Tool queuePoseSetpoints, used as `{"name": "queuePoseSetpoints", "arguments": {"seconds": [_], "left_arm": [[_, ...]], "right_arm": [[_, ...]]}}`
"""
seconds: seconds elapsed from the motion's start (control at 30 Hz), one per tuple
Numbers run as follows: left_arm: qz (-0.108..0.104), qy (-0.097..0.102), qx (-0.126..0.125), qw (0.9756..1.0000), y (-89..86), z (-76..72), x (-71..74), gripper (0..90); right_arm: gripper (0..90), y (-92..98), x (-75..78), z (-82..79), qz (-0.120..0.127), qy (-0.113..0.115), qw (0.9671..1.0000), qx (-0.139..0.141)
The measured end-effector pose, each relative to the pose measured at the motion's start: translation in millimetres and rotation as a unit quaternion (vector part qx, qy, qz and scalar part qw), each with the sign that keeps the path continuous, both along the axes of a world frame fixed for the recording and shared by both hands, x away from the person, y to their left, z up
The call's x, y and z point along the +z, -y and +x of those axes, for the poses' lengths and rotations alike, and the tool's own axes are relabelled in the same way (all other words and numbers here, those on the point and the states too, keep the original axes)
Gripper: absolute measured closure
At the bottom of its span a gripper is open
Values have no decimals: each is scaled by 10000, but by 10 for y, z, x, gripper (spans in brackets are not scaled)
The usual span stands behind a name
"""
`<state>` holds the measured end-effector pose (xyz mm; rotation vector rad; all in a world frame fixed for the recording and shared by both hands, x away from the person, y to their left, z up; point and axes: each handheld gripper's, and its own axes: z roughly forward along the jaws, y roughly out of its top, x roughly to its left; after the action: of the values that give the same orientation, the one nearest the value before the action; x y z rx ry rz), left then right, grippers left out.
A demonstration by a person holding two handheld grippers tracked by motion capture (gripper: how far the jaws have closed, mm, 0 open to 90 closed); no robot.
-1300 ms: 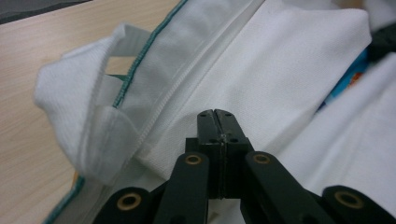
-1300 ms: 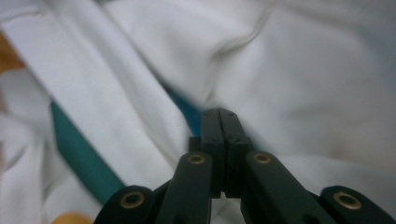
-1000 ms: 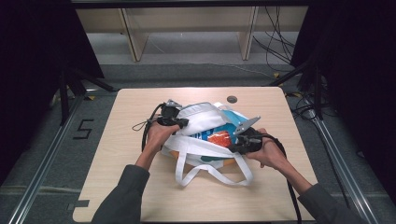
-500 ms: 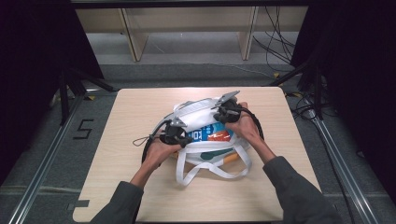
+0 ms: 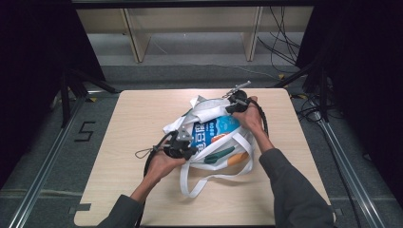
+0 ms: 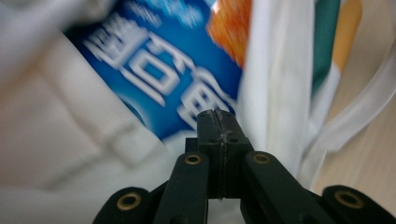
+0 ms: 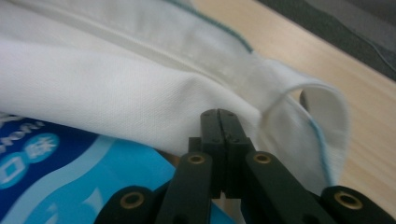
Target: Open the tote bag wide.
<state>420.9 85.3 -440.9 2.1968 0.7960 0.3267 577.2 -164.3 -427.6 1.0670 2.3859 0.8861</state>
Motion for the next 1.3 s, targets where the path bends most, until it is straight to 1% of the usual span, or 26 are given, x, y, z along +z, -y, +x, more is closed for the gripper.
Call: {"name": "queuePoseSetpoints", "arguments": {"seconds": [0.07,0.17,0.23,0.27,0.3,0.33,0.37,0.4,0.47,0.5,0.53,0.57,0.63,0.7,0.73,0.83,0.87,0.9,0.93,0.97,1.0,1.1,1.13,1.2,1.23,1.3], "left_arm": [[-53,140,44,9999,34,159,167,888],[-109,111,106,9998,196,345,286,887],[67,133,128,9998,386,519,338,882],[112,113,173,9997,446,587,341,882],[231,138,254,9993,516,680,341,881],[286,175,376,9987,565,747,330,882],[528,319,509,9968,616,861,318,886],[598,362,566,9960,634,930,296,891],[705,184,740,9946,635,1092,185,892],[910,155,860,9920,608,1168,110,893],[828,92,991,9916,581,1198,74,893],[704,119,1212,9901,509,1248,72,894],[596,-90,1397,9884,391,1307,66,895],[676,-20,1467,9869,315,1350,32,895],[731,1,1458,9866,316,1354,17,895],[924,168,1394,9858,375,1294,69,894],[864,208,1356,9868,377,1256,103,894],[657,184,1256,9897,360,1201,160,894],[363,197,1154,9925,324,1130,230,894],[252,241,1078,9936,294,1067,289,894],[263,278,986,9944,269,1027,328,892],[493,538,865,9936,165,831,456,885],[349,389,795,9955,128,781,459,878],[337,322,688,9965,91,711,421,874],[272,173,665,9973,94,677,368,872],[365,-140,456,9982,96,643,262,870]], "right_arm": [[900,108,148,-93,327,-76,9993,155],[900,163,206,-265,486,3,9978,448],[900,183,206,-448,532,-99,9957,748],[900,187,213,-564,531,-366,9954,705],[900,182,190,-631,567,-394,9948,750],[900,214,162,-693,446,-339,9938,962],[900,229,146,-770,385,-417,9942,913],[900,263,90,-885,461,-392,9926,1050],[900,369,47,-1055,632,-417,9898,1206],[900,412,46,-1111,537,-462,9898,1238],[900,474,12,-1195,272,-446,9911,1220],[900,516,-14,-1242,173,-531,9913,1191],[900,612,-187,-1359,231,-481,9918,1162],[900,622,-264,-1429,269,-346,9930,1097],[900,611,-291,-1443,370,-264,9934,1049],[900,589,-228,-1411,209,-411,9932,1072],[900,583,-173,-1390,189,-372,9928,1126],[900,575,-126,-1382,254,-349,9931,1092],[900,576,-62,-1356,342,-178,9926,1154],[900,566,26,-1322,491,-69,9920,1160],[900,552,95,-1284,519,-9,9917,1180],[900,471,231,-1163,561,114,9921,1119],[900,439,267,-1090,550,181,9926,1063],[900,391,288,-1002,493,169,9940,958],[900,348,260,-951,572,225,9943,873],[900,296,232,-879,426,90,9962,752]]}}
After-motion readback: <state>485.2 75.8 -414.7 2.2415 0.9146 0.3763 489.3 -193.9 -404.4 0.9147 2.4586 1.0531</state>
